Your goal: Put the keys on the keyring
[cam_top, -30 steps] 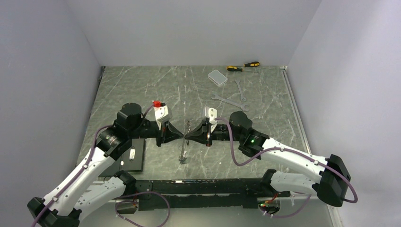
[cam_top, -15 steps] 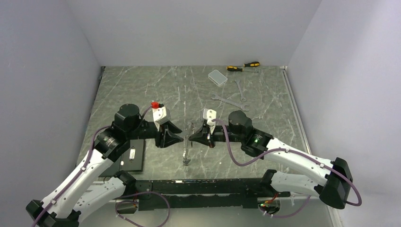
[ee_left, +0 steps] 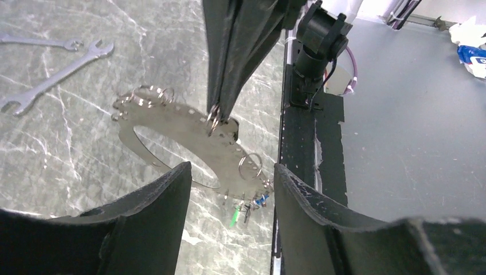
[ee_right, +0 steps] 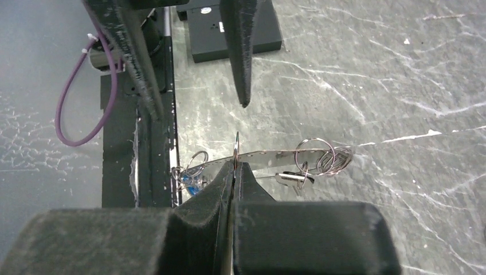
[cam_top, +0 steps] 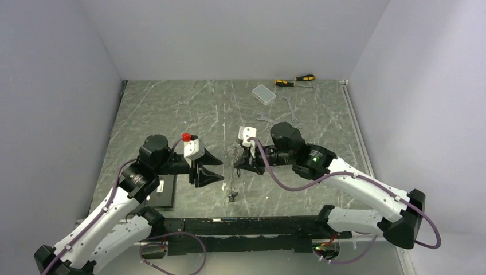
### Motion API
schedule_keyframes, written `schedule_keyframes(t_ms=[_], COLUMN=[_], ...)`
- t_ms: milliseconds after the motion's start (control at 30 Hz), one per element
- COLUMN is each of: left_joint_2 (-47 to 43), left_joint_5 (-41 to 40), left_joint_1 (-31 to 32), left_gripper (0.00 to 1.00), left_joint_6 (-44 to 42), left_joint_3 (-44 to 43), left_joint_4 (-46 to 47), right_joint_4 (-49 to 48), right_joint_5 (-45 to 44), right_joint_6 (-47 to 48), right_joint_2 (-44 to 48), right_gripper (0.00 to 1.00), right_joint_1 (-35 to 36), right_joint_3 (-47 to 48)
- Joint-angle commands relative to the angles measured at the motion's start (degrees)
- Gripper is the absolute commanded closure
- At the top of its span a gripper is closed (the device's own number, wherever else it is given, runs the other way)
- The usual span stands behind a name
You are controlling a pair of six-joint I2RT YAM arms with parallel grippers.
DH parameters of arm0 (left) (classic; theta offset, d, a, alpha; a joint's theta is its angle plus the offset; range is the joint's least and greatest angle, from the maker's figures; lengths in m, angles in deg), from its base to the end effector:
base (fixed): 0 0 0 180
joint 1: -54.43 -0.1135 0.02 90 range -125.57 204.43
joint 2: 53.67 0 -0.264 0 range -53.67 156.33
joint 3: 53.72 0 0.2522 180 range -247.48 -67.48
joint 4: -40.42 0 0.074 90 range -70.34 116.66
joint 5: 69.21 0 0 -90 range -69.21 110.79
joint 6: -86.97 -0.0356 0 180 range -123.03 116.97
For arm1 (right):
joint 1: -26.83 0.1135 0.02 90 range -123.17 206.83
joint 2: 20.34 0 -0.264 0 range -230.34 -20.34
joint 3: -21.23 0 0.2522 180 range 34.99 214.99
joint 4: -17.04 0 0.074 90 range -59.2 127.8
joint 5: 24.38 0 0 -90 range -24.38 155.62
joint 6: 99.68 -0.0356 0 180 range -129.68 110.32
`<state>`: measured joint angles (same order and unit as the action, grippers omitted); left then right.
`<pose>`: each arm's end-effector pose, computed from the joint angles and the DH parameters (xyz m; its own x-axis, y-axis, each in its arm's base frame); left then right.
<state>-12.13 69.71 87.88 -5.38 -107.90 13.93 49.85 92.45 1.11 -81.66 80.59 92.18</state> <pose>0.1212 -0.1123 0.3204 -0.1597 0.1378 -0.9775 0.9802 0.1393 -0.1405 0.1284 0.2024 0.3457 -0.0479 -0.3480 -0.9363 -0.9915 0.1300 0.0024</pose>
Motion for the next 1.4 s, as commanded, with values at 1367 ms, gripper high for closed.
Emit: schedule_keyframes(t_ms=[1367], left_joint_2=[3.05], left_joint_5=[4.88], left_joint_1=[2.1], left_gripper=[0.65], left_joint_6=[-1.56], left_joint_3=[-1.15], left_joint_4=[6.76], right_joint_4=[22.11], right_joint_5=[-10.0], right_joint_6=[6.04], right_joint_2=[-13.5], right_gripper=[1.0], right_joint_1=[9.26], right_joint_3=[23.49])
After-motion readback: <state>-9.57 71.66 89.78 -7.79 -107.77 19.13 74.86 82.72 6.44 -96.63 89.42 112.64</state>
